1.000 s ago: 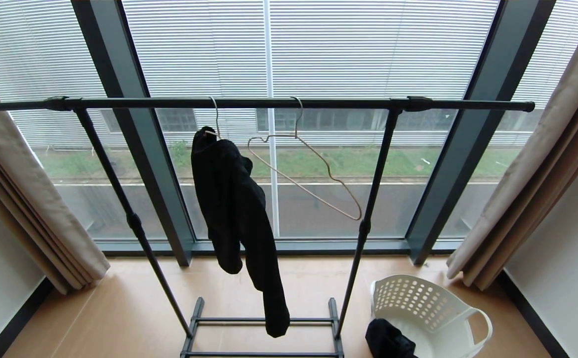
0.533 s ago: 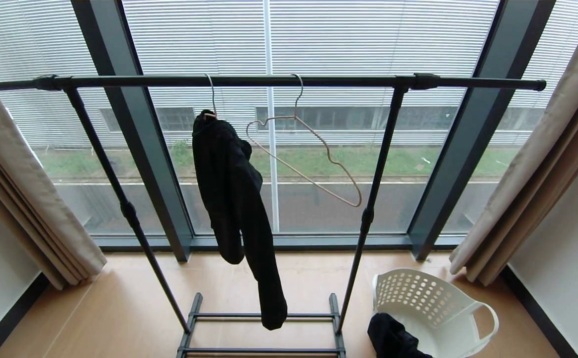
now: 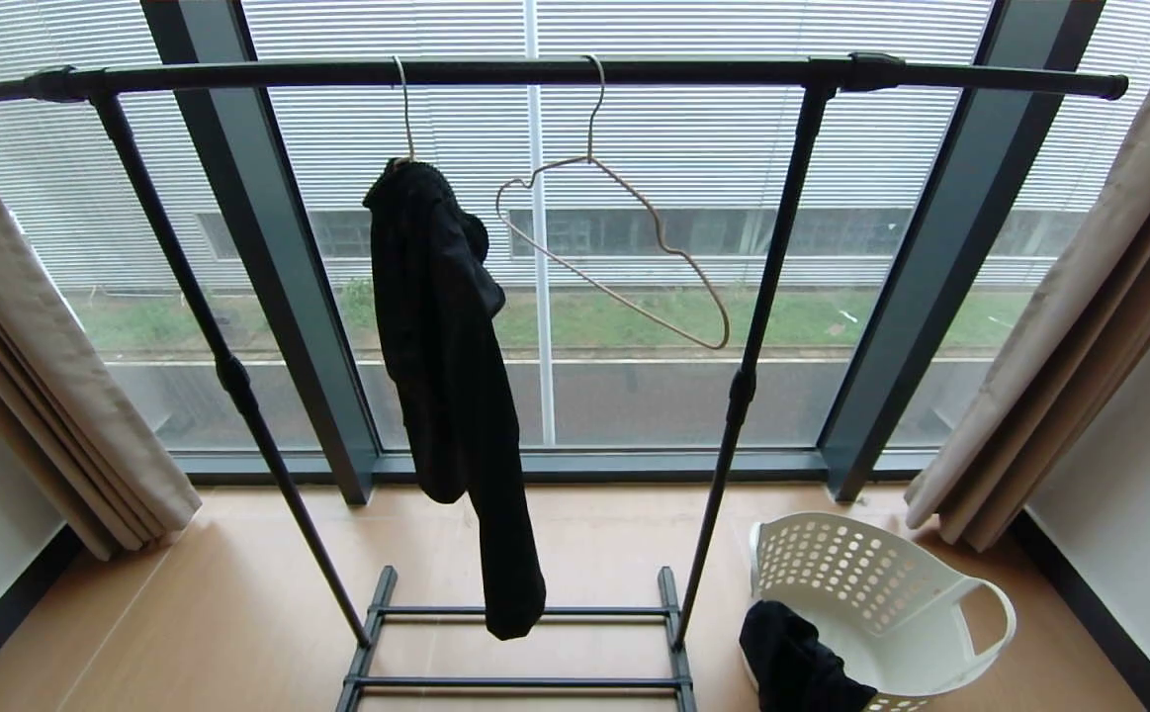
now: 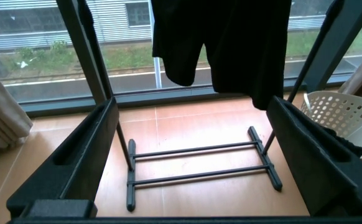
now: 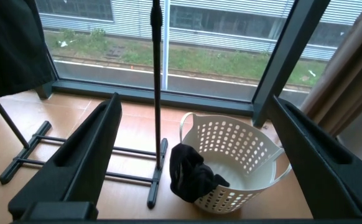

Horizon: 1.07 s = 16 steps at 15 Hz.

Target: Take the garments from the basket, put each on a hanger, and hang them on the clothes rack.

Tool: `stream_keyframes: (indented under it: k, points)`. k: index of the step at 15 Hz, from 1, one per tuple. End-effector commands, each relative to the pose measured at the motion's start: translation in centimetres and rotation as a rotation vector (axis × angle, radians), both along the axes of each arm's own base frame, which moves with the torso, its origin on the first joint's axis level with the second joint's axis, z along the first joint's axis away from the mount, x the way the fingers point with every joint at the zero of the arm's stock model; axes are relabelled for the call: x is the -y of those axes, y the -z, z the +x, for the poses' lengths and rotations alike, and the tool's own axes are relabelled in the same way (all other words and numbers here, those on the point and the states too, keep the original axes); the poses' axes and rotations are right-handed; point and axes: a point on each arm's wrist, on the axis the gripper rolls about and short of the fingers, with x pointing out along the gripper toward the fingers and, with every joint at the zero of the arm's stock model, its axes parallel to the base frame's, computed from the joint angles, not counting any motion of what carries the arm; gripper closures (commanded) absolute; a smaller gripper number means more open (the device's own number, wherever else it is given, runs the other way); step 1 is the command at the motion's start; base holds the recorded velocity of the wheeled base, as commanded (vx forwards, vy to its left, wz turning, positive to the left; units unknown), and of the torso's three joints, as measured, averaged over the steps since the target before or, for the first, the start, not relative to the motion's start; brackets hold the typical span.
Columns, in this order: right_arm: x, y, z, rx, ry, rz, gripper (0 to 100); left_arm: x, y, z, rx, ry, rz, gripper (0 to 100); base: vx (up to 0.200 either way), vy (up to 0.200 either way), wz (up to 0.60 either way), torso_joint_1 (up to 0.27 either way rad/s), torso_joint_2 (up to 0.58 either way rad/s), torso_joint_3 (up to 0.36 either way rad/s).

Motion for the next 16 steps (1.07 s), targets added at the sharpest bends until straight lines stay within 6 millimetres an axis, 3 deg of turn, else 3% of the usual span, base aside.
stream_keyframes:
  k: [1, 5, 10, 16]
  points:
    - [0.0, 0.03, 0.01, 0.0, -0.001, -0.001, 0, 0.0, -0.02, 0.01, 0.0, 0.0, 0.0, 0, 0.0, 0.0, 0.0, -0.129, 0.35, 0.217]
    - [0.0, -0.01, 0.0, 0.002, 0.001, 0.001, 0, 0.0, -0.02, 0.01, 0.0, 0.0, 0.0, 0, 0.0, 0.0, 0.0, -0.041, 0.13, 0.085]
    - [0.0, 0.03, 0.01, 0.0, 0.001, 0.001, 0, 0.0, -0.02, 0.01, 0.0, 0.0, 0.0, 0, 0.0, 0.0, 0.0, -0.128, 0.38, 0.243]
    - [0.0, -0.01, 0.0, 0.002, 0.001, 0.001, 0, 0.0, -0.02, 0.01, 0.001, 0.0, 0.001, 0, 0.0, 0.0, -0.1, -0.017, 0.06, 0.043]
